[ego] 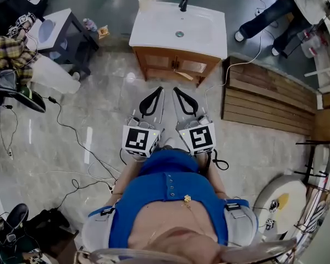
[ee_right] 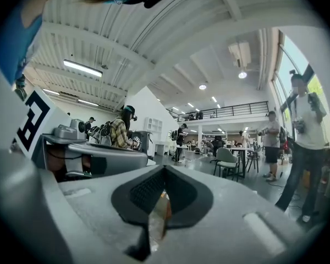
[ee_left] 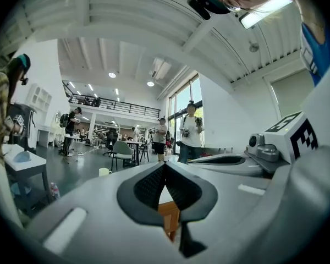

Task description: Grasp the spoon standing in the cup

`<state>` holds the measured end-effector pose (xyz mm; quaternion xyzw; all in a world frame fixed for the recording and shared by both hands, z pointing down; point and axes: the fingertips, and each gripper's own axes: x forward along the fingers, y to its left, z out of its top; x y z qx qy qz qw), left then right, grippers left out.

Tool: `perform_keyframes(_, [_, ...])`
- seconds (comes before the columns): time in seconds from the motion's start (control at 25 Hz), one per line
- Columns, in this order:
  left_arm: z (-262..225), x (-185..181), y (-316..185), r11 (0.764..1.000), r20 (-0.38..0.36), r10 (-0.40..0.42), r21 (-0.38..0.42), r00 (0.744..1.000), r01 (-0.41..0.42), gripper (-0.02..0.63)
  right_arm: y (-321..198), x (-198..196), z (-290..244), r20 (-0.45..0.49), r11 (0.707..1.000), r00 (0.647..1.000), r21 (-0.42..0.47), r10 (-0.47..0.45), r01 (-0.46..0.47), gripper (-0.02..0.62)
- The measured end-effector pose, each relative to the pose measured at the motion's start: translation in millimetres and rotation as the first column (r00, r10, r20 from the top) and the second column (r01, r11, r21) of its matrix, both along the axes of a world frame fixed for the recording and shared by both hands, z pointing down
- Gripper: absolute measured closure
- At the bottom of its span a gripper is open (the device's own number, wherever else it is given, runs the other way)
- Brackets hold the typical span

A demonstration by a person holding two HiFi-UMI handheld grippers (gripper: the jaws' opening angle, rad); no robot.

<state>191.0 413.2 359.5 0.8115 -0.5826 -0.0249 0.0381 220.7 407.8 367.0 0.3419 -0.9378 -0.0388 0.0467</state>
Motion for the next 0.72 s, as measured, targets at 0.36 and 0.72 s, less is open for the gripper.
perform_keyframes(0.36, [5, -49, -70, 0.997, -0.031, 0.077, -0.001, 0.997, -0.077, 0.606, -69, -42, 1, -0.012, 0.998, 0.998, 0.018, 0.064, -0.064, 0.594])
perform_keyframes(0.72, [8, -105, -136, 0.989, -0.008, 0.148, -0.004, 0.989, -0.148, 0.606, -135, -99, 5, -0.022, 0.993, 0.993, -0.004, 0.114, -0.114, 0.593])
